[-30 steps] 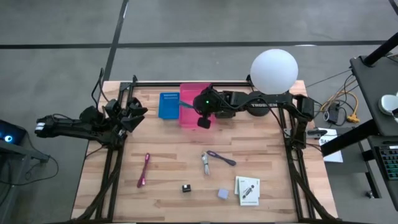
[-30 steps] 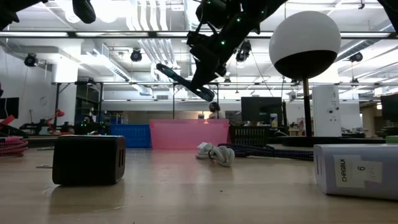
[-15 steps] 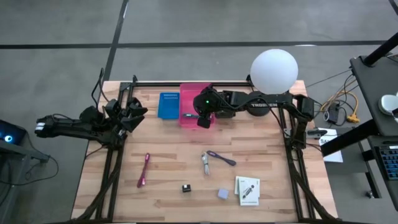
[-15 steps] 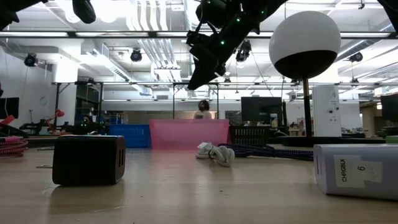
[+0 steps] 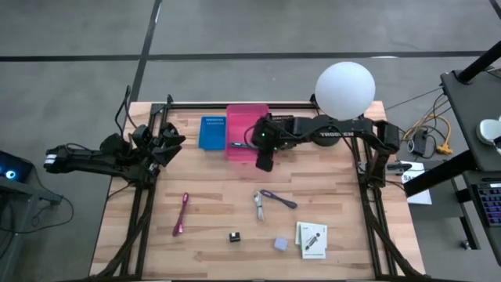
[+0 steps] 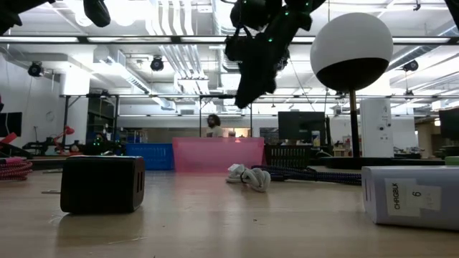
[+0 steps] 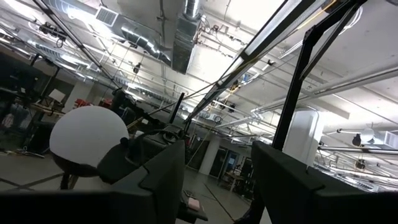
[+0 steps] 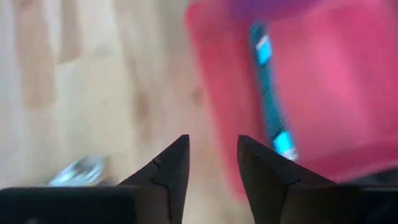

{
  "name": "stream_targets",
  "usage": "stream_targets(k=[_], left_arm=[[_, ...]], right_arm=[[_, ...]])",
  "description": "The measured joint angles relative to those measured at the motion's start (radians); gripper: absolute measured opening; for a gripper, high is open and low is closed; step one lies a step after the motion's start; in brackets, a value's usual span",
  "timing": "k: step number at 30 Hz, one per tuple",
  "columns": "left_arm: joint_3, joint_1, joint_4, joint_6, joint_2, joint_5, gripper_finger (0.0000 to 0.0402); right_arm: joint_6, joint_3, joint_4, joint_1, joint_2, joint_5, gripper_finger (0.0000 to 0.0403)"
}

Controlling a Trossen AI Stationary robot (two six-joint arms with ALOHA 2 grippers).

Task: Pick and place items into bin
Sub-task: Put the dark blue charger cable into the pink bin

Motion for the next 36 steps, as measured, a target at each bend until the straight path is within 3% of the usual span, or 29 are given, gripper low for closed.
stream_targets(k=[4, 8, 17, 26, 36], left_arm=[[0.0, 0.0, 0.0, 0.001, 0.002, 0.0, 0.0171], [0.0, 0.0, -0.001, 0.001, 0.002, 0.0, 0.0171], [-0.002, 0.0, -0.001, 0.001, 0.003, 0.0, 0.0171], [-0.002, 0.0, -0.002, 0.001, 0.003, 0.0, 0.0171], [-0.002, 0.0, -0.002, 0.001, 0.003, 0.0, 0.0171]], right_arm=[[0.077, 0.0, -0.107, 0.039, -0.006, -0.078, 0.0153], [0.104, -0.012, -0.15, 0.101, -0.006, -0.082, 0.0171], [0.004, -0.071, -0.146, 0.262, -0.005, -0.089, 0.0178], [0.098, -0.206, -0.012, 0.314, -0.004, -0.081, 0.0169], [0.217, -0.36, 0.099, 0.314, -0.003, 0.023, 0.0163]])
